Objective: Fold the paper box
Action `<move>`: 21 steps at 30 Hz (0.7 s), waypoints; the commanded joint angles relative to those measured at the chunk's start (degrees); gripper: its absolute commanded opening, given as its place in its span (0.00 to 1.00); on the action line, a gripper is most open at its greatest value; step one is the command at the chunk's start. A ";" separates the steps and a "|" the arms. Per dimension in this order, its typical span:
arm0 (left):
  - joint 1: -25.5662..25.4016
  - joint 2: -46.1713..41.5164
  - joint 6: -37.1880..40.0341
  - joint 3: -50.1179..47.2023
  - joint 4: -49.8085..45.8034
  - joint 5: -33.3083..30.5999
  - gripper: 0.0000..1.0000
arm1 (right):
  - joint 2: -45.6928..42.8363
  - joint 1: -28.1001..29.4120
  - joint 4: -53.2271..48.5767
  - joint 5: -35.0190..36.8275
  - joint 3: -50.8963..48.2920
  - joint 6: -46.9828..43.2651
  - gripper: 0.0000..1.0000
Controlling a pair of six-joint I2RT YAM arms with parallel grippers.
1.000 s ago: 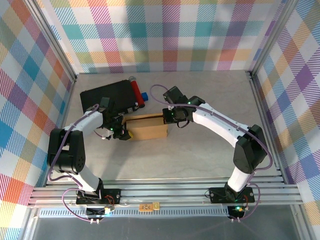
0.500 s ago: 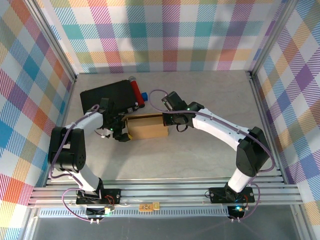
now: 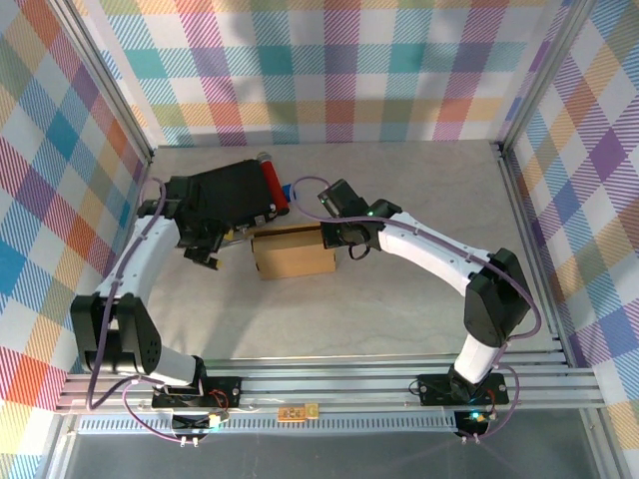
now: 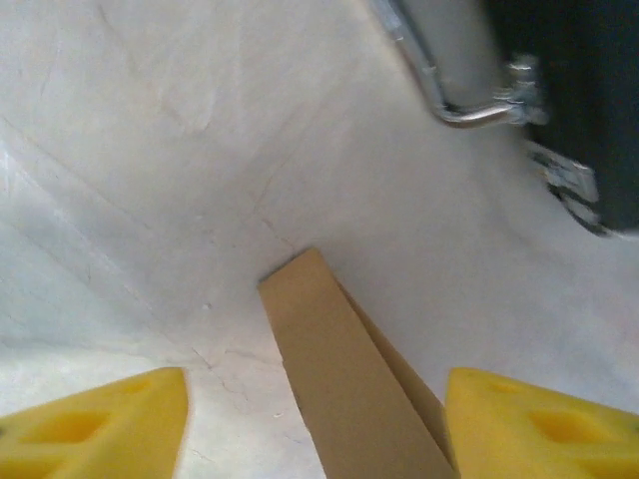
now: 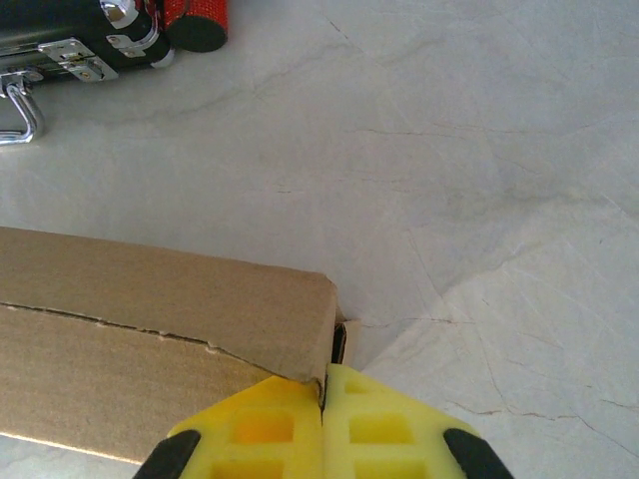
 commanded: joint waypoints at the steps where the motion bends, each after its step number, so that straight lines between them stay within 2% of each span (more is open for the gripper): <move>1: -0.94 -3.96 22.32 3.61 -4.34 -3.35 0.41 | 2.84 0.55 -7.65 -1.51 -0.65 -1.10 0.00; 5: -5.71 -6.12 39.30 6.31 -5.95 -2.65 0.28 | 2.99 0.49 -8.19 -1.82 0.20 -1.93 0.00; 8: -9.99 -6.51 49.05 7.15 -8.05 -6.28 0.27 | 3.36 0.47 -8.56 -2.38 0.74 -2.66 0.00; 11: -13.94 -6.59 57.95 6.65 -7.07 -9.95 0.33 | 3.46 0.46 -8.66 -3.14 0.92 -3.11 0.00; 14: -14.89 -6.27 62.72 5.41 -4.57 -12.68 0.38 | 3.72 0.47 -8.96 -3.79 0.90 -3.24 0.00; 18: -14.87 -3.31 64.48 6.44 -3.29 -16.15 0.39 | 3.81 0.40 -9.10 -4.23 0.67 -3.26 0.00; 21: -14.89 -0.96 65.52 7.14 -2.63 -16.15 0.40 | 3.99 0.46 -9.27 -4.50 0.54 -3.22 0.00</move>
